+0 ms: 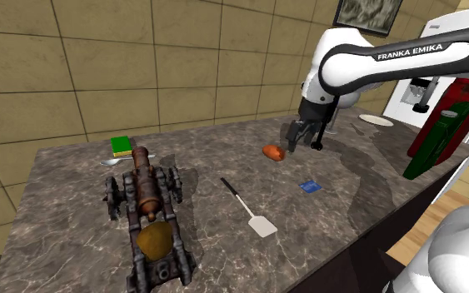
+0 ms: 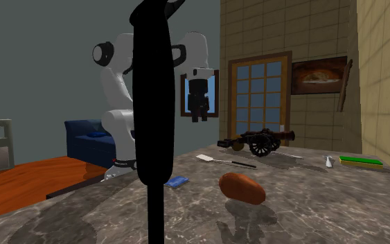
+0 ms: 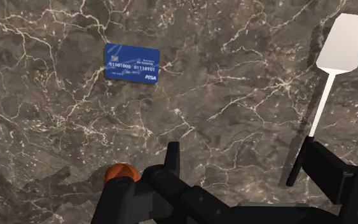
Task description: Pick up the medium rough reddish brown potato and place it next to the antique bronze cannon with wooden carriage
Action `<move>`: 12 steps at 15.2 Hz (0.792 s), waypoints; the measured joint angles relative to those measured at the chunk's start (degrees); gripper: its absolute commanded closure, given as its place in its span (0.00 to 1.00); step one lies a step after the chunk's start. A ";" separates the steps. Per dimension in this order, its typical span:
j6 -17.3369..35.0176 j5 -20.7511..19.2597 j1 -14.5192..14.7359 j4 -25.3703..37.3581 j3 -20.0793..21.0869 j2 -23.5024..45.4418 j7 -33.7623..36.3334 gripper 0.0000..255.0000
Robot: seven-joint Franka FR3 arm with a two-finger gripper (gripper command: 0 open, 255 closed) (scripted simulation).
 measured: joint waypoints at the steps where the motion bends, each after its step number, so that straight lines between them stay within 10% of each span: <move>1: 1.05 -0.46 -0.53 0.84 -0.62 1.69 -0.52 0.00; 12: 15.22 -3.09 -4.23 9.35 -4.37 22.04 -2.09 0.00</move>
